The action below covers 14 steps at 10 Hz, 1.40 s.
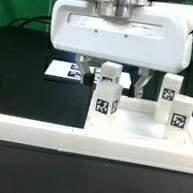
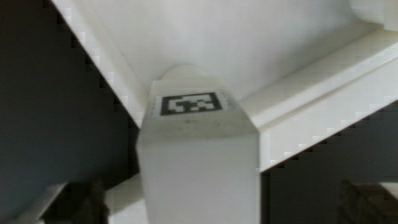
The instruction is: Assemble square table
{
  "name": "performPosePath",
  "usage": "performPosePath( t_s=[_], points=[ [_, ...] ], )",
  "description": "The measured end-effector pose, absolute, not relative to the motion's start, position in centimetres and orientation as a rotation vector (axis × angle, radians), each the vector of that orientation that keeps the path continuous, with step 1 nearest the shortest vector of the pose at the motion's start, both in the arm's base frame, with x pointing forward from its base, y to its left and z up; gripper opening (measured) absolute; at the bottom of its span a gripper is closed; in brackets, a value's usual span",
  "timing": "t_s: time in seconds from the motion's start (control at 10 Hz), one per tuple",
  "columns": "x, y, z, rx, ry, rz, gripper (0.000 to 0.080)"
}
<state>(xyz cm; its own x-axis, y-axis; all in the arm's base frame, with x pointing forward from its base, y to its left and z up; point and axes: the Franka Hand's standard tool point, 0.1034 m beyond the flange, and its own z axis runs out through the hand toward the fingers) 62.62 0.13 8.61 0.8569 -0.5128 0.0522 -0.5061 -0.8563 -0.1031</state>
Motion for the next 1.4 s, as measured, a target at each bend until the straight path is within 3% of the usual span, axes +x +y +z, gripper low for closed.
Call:
performPosePath(
  t_s=[0.4, 0.7, 1.4],
  points=[
    [62.3, -0.2, 7.6, -2.955, 0.816, -0.105, 0.0649],
    [62.2, -0.3, 7.5, -2.96, 0.813, -0.103, 0.0293],
    [62.0, -1.1, 7.5, -2.848, 1.23, -0.121, 0.0313]
  ],
)
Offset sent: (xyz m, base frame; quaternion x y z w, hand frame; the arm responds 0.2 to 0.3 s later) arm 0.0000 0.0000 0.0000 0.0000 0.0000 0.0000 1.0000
